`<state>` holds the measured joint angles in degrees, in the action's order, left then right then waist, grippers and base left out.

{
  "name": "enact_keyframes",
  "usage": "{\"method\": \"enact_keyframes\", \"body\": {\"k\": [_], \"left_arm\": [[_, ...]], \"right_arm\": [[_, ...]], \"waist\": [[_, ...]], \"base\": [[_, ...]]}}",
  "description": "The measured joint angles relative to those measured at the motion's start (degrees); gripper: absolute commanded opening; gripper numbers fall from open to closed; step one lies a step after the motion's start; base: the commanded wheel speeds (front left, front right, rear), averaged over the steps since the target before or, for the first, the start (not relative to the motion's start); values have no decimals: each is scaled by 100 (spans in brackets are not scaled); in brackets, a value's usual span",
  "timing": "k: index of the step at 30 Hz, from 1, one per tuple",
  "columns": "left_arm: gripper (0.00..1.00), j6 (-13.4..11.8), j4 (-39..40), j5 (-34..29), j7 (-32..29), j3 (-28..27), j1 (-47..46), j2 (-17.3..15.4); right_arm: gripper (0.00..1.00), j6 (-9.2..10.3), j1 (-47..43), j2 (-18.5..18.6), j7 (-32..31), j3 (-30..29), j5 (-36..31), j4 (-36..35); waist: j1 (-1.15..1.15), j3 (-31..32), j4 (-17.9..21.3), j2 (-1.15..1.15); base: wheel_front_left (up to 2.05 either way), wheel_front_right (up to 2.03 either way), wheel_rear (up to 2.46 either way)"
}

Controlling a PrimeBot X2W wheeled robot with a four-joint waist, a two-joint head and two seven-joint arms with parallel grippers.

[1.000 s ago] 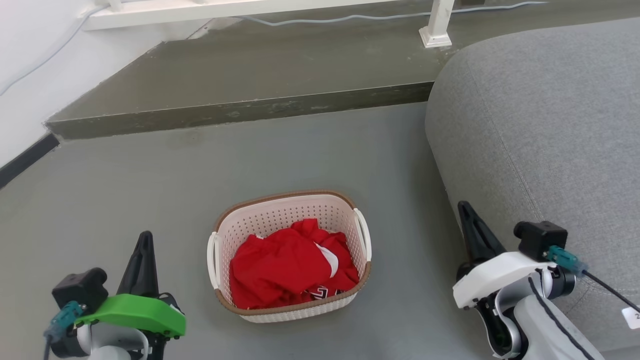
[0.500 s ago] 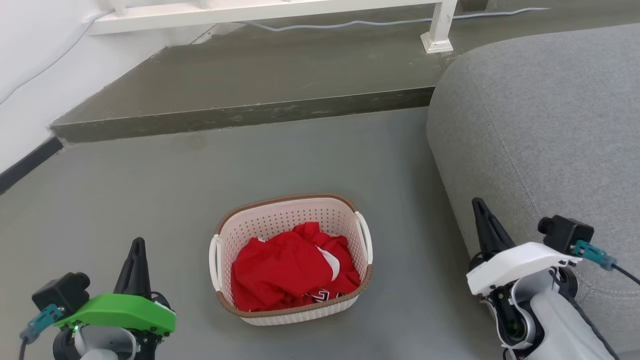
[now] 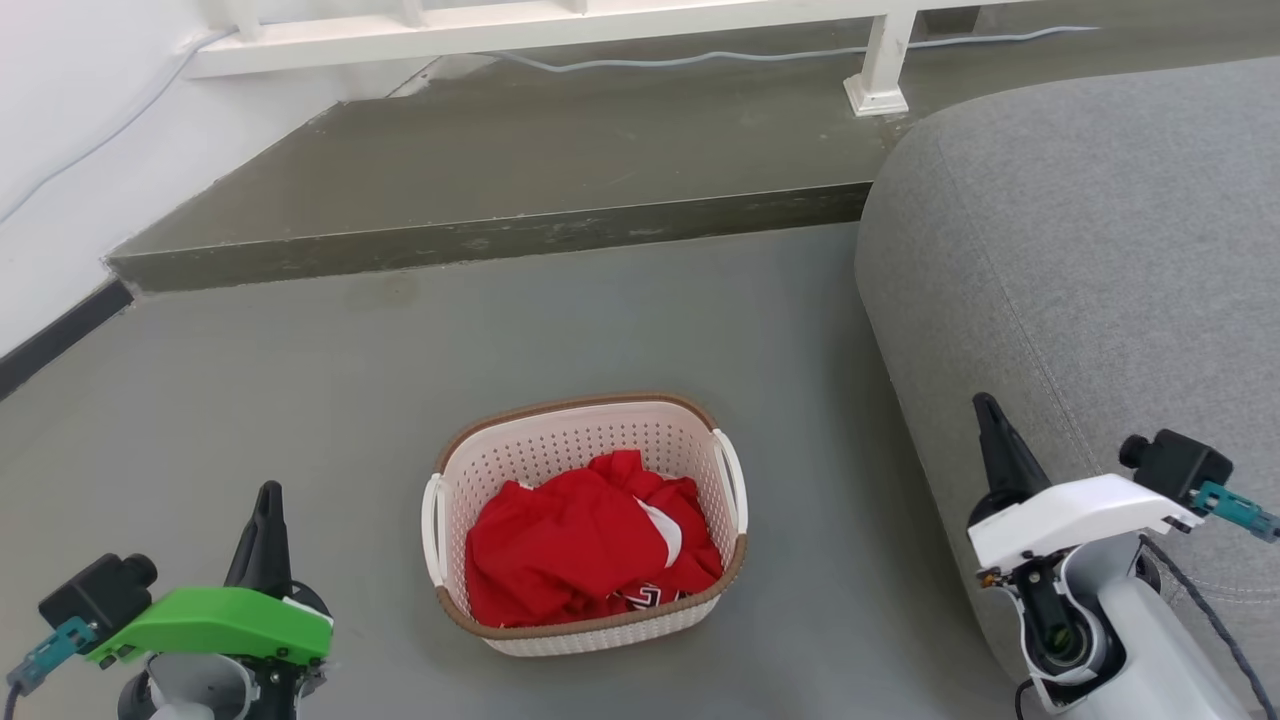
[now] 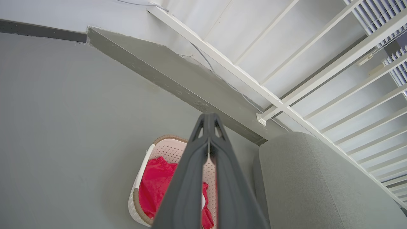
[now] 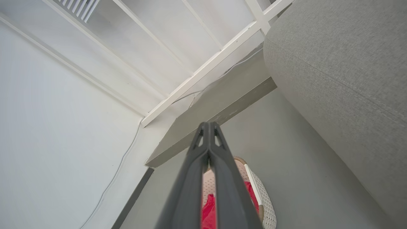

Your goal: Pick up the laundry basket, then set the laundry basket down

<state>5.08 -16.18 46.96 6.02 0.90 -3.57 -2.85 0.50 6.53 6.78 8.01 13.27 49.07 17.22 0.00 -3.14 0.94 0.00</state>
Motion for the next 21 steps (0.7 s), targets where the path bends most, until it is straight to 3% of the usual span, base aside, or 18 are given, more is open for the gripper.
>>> {"method": "enact_keyframes", "body": {"k": [21], "left_arm": [[0, 54, 0, 1413, -428, -200, -2, 19]], "right_arm": [[0, -249, -38, -96, -400, -592, 1445, -21]], "waist": [[0, 97, -32, 0]], "base": [[0, 0, 0]]}}
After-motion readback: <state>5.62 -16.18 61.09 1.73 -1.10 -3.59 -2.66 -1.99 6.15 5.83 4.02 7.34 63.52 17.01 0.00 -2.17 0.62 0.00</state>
